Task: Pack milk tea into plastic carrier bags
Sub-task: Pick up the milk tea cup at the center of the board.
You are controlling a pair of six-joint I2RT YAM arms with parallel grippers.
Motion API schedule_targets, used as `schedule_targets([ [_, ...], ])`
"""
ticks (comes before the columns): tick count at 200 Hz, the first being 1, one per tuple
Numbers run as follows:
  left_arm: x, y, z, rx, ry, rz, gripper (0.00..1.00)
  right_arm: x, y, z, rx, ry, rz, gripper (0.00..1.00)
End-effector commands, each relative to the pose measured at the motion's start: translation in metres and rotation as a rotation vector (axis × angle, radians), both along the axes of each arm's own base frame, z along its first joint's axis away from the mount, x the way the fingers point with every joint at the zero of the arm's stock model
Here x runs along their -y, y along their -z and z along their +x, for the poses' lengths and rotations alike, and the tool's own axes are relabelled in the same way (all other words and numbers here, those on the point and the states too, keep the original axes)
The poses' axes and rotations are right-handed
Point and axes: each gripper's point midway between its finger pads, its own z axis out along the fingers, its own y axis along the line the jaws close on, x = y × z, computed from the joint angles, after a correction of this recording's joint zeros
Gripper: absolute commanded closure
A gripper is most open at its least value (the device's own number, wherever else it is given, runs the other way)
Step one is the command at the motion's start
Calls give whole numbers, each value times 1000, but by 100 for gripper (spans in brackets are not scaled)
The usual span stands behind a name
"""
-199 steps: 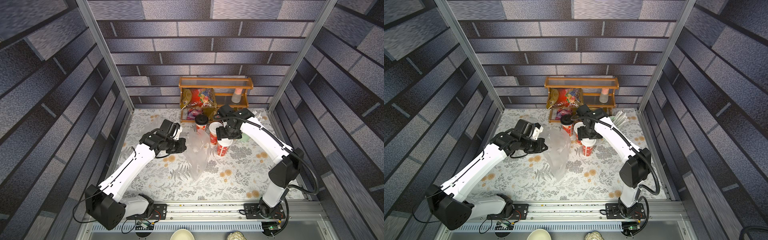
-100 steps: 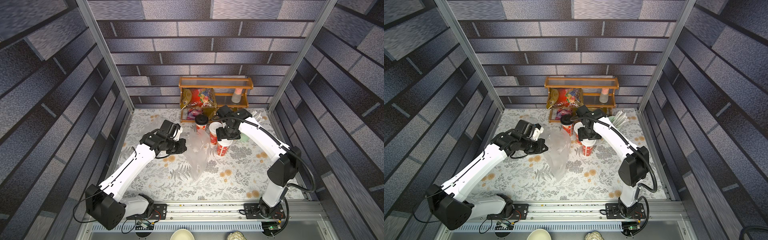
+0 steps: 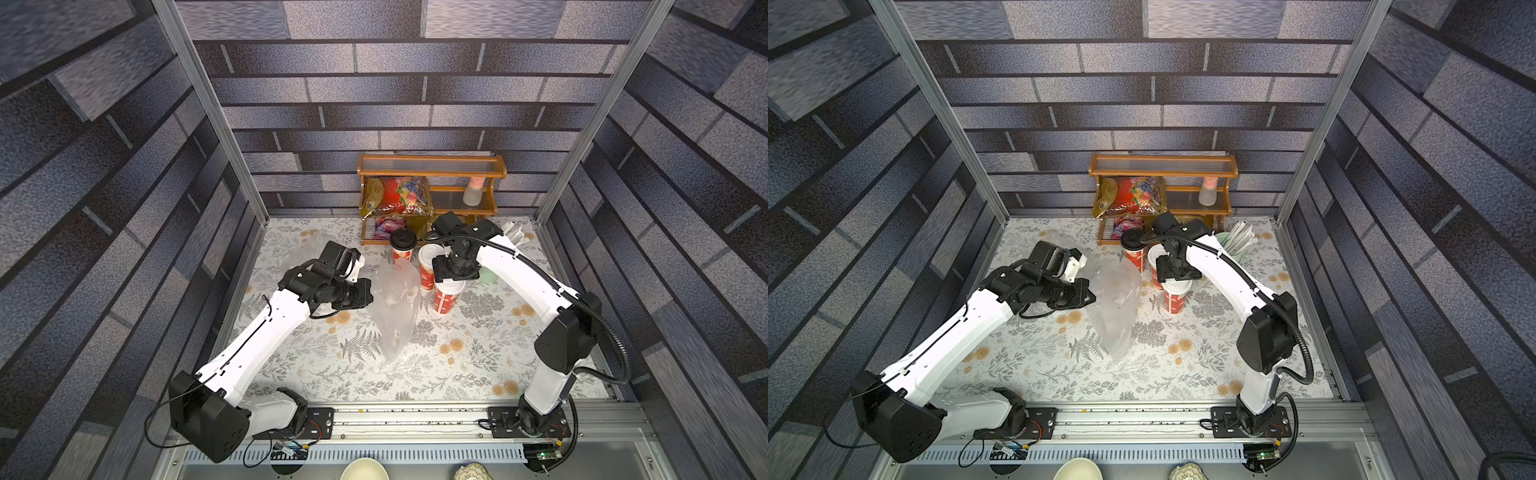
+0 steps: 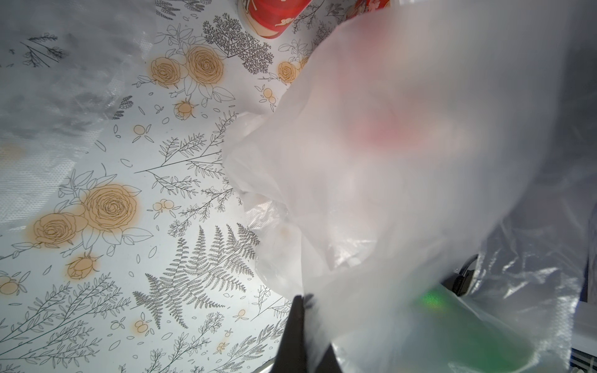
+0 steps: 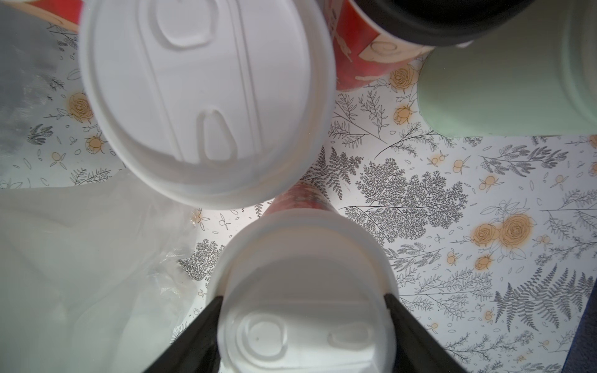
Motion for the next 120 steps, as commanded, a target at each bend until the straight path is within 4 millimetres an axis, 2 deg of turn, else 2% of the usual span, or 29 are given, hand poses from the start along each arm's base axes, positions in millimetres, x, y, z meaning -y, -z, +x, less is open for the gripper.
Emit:
schedule_targets([
  [1,-3,-2,-3,-2,-15,-14,98,8,10,-8,-44,5,-33,27],
  [60,-2,-1,-2,-2,-18,-25,98,13,-19,-13,-2,12,-13,32],
  [120,0,-2,-1,4,-21,-35,98,16,-70,-25,62,12,59,34],
])
